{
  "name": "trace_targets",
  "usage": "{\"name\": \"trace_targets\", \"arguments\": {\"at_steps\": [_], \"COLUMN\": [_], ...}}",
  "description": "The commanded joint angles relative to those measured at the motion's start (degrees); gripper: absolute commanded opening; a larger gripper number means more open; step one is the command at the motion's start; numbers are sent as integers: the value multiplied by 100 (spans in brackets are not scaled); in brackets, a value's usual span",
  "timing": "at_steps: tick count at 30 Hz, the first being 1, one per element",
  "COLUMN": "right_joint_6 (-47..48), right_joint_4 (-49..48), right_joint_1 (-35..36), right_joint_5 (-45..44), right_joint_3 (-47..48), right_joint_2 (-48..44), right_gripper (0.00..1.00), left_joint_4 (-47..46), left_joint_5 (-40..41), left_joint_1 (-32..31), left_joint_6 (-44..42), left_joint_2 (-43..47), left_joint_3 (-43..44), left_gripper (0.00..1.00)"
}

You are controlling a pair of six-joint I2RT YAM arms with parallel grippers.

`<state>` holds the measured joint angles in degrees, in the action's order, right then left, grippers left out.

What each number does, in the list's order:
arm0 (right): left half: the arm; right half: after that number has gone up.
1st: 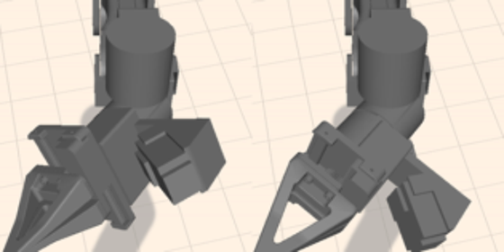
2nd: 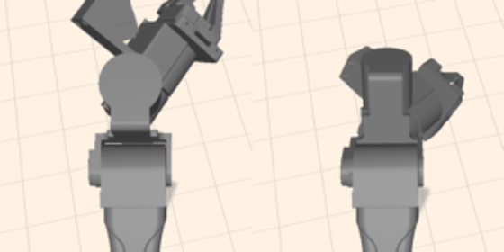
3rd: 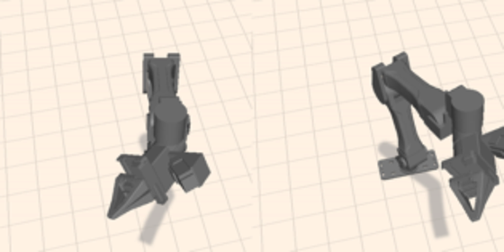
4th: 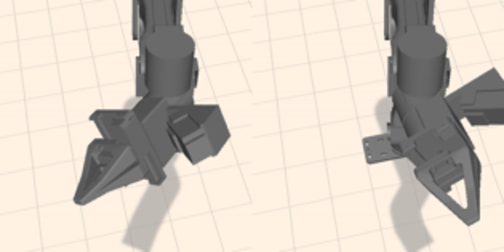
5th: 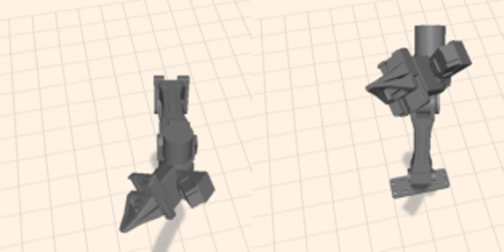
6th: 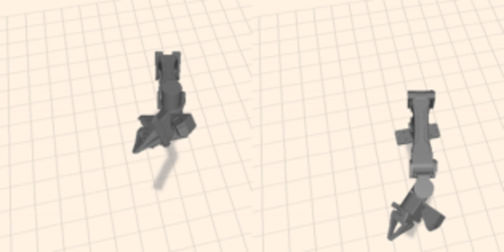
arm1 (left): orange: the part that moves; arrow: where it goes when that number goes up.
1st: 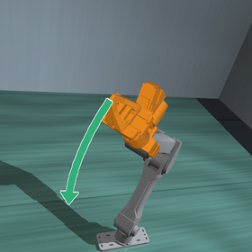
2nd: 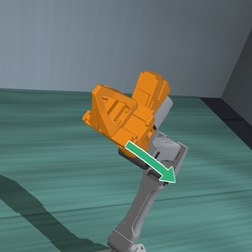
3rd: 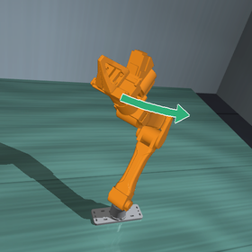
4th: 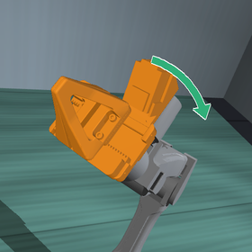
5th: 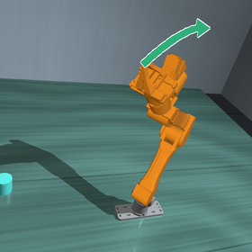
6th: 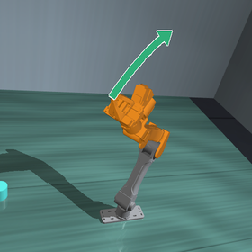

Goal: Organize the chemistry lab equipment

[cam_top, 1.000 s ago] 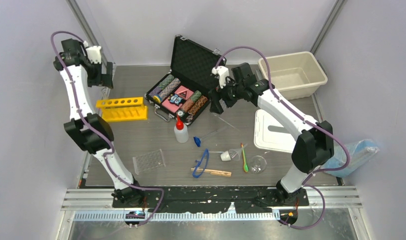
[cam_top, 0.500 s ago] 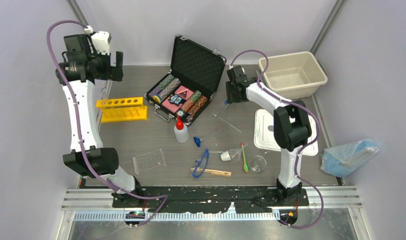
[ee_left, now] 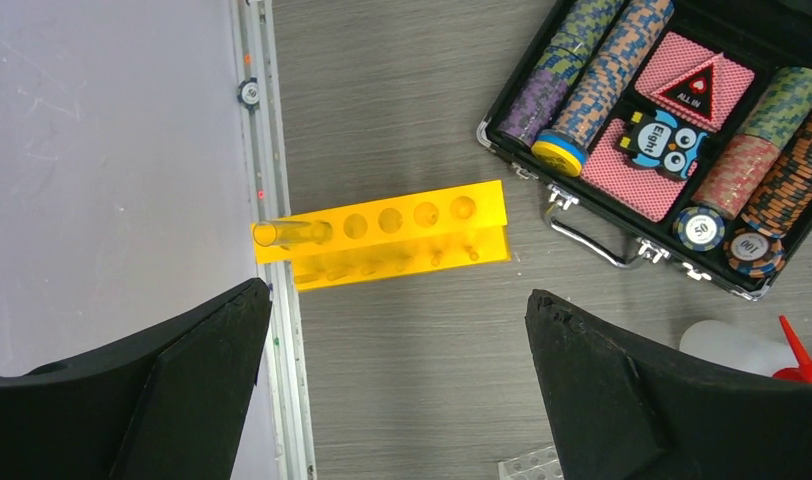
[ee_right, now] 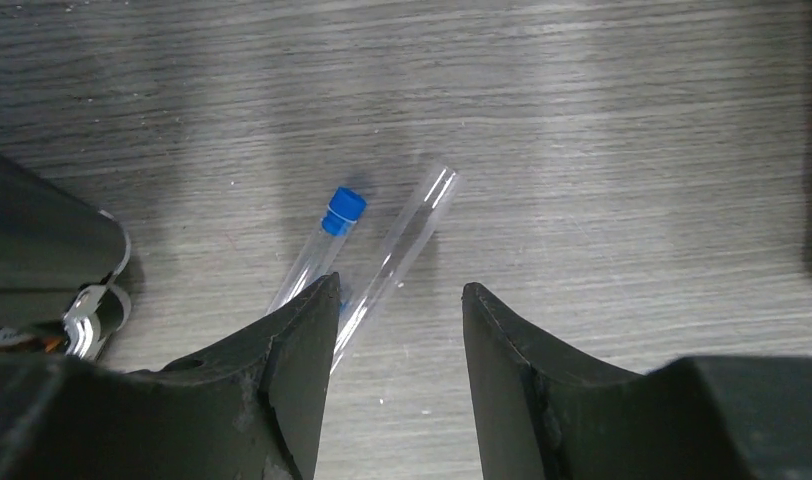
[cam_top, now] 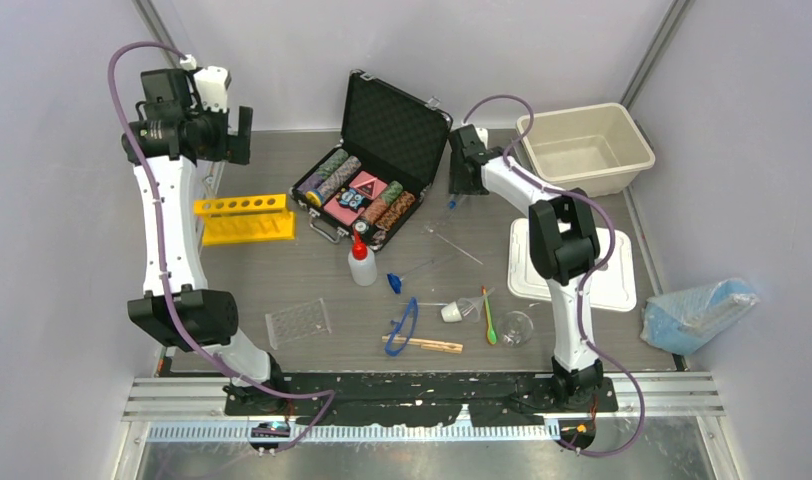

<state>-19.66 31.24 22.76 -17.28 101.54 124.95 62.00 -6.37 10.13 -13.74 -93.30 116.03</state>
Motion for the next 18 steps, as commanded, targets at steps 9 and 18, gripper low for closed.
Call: {"name": "trace_targets", "arguments": {"at_steps": [9,18], "right_joint_6": [-262,-220], "right_joint_4": [-108,148], "right_joint_1": [31,-49], "right_joint_5": [-166,-150], "right_joint_3": [151,-501], "right_joint_2": [414,-27], "right_gripper": [51,41], "left_joint_4": [-113,-118], "left_joint_5": [194,164], "left_joint_1": [6,4], "left_joint_6": [-116,-134], "left_joint_2": [-129,-120], "left_joint_3": [261,294], "left_gripper": [100,100]}}
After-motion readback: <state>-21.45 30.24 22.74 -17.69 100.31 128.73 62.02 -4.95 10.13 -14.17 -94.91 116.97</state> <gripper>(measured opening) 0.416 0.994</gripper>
